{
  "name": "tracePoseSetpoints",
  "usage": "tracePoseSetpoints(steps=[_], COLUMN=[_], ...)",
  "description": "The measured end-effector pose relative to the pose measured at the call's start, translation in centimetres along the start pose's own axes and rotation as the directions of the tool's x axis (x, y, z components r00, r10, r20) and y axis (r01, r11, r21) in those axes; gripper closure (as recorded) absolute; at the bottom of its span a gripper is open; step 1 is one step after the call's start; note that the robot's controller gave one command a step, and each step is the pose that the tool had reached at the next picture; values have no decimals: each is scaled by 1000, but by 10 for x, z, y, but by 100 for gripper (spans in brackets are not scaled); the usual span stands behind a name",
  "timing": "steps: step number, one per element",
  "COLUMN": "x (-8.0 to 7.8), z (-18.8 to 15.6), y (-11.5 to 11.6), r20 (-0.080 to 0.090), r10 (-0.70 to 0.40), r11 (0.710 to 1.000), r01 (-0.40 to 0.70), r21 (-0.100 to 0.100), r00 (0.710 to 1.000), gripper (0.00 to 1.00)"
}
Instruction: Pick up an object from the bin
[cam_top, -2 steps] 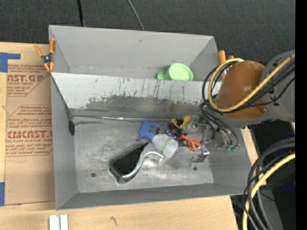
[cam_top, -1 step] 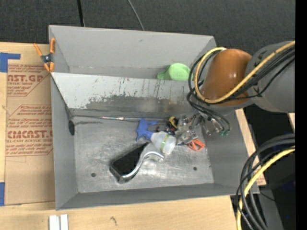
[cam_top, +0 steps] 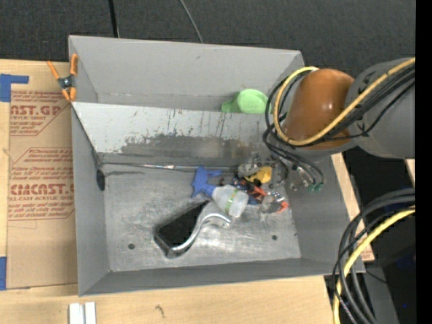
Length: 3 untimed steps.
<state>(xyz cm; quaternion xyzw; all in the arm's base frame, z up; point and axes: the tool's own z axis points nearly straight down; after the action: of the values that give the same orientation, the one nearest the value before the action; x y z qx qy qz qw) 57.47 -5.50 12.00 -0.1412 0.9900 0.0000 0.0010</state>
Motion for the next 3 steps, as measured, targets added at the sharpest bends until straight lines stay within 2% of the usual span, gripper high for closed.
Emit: tracePoseSetpoints(steps=[1,2,3], x=[0,-4,-16], z=[0,14,39], y=[0,-1,6], r20=[0,5,15], r10=[0,95,245], r11=[1000,995,969], r01=[0,-95,-245], r21=[0,0,-12], r00=[1000,995,969], gripper=[0,0,0])
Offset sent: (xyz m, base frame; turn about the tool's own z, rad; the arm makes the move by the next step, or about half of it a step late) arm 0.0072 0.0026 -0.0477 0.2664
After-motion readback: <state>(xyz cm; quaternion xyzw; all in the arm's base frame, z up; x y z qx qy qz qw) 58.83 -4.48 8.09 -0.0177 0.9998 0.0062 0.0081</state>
